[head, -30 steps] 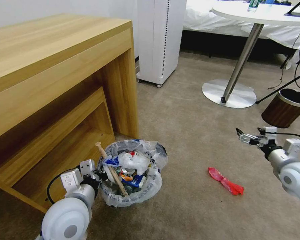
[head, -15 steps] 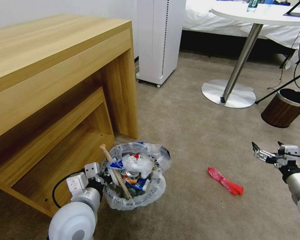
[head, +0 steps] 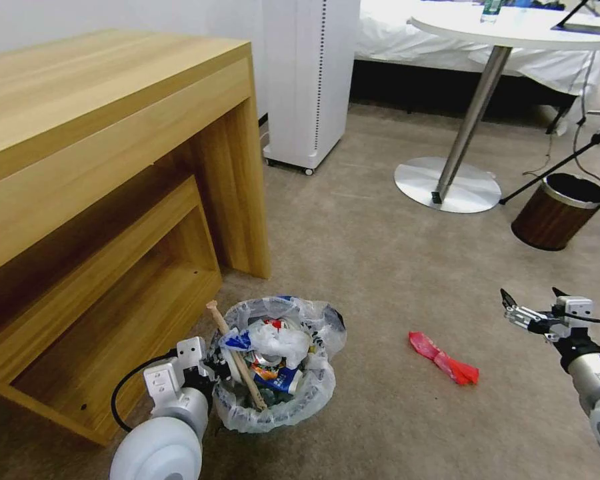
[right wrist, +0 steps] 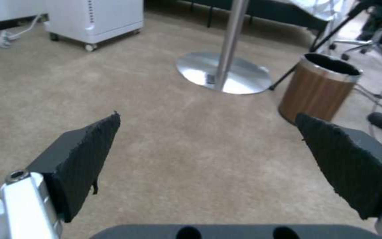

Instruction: Pick up the trash bin and place the garbage on the floor into it.

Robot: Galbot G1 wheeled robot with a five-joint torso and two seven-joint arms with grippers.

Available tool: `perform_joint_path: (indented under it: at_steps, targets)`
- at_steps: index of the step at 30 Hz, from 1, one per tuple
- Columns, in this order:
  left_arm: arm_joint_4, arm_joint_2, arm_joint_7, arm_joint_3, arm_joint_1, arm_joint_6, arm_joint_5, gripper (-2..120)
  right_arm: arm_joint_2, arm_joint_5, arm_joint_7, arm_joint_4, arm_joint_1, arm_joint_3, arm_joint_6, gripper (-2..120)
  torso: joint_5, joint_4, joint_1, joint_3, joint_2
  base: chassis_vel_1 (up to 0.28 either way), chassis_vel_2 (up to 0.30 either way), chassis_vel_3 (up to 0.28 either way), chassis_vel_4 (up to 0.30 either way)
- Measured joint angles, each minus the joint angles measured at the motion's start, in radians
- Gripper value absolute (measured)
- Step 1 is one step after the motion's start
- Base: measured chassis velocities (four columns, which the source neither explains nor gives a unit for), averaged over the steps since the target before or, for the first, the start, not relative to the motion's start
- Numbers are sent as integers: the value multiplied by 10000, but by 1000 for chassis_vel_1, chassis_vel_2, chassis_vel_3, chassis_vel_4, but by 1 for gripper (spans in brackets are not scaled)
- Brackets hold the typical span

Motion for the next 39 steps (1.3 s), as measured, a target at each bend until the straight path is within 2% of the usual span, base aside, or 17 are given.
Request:
perform_joint_path:
  at_steps: [4, 8, 15, 29, 39]
  targets:
    - [-57, -127, 117, -31, 280, 14, 331, 0, -9, -426, -170, -213, 168, -281, 1072, 100, 1, 0, 1, 0, 0, -74, -71, -68, -81]
    - [-64, -197, 187, -29, 387, 14, 459, 0, 21, -559, -194, -230, 174, -370, 1323, 100, 0, 0, 1, 0, 0, -82, -73, -86, -83]
    - [-126, -352, 291, 8, 709, -21, 760, 0, 73, -737, -192, -181, 181, -716, 2407, 100, -1, -2, 1, 0, 0, -63, -55, -65, -55]
    - [-340, -434, 572, -27, 1269, -63, 1410, 0, 200, -783, -492, -242, 97, -995, 2617, 100, 0, -1, 1, 0, 0, 0, 0, 0, 0]
    - [-394, -760, 798, 73, 1652, -88, 1995, 0, 172, -832, -532, -155, -22, -1089, 2663, 100, 0, 0, 1, 1, 0, -79, 69, 80, -77]
